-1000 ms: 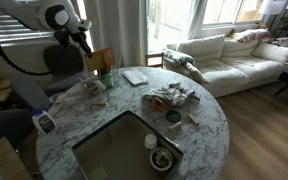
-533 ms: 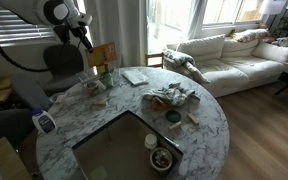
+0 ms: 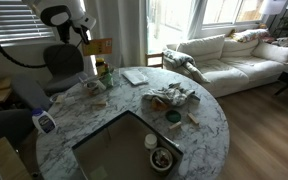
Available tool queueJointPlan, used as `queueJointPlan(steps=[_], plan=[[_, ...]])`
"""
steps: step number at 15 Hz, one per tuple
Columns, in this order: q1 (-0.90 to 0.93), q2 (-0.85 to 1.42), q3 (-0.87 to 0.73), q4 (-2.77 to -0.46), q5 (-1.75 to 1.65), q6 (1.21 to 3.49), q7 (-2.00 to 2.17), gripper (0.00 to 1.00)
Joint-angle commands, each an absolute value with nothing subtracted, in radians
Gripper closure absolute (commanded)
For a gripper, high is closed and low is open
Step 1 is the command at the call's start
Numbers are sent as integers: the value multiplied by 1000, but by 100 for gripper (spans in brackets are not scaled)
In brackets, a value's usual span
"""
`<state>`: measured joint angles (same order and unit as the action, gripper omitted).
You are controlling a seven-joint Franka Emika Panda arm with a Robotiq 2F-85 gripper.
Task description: Remove the yellow book from the crisper drawer and put it on top of the yellow and brown bottle
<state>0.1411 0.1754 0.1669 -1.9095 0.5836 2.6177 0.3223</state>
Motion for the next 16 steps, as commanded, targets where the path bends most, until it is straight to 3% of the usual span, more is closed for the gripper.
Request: queueJointPlan(steps=[1, 11, 16], plan=[[72, 198, 252, -1917, 859, 2705, 124, 98], [-4, 342, 352, -1861, 1646, 2759, -537, 98], [-4, 377, 333, -1881, 1843, 2702, -708, 98]])
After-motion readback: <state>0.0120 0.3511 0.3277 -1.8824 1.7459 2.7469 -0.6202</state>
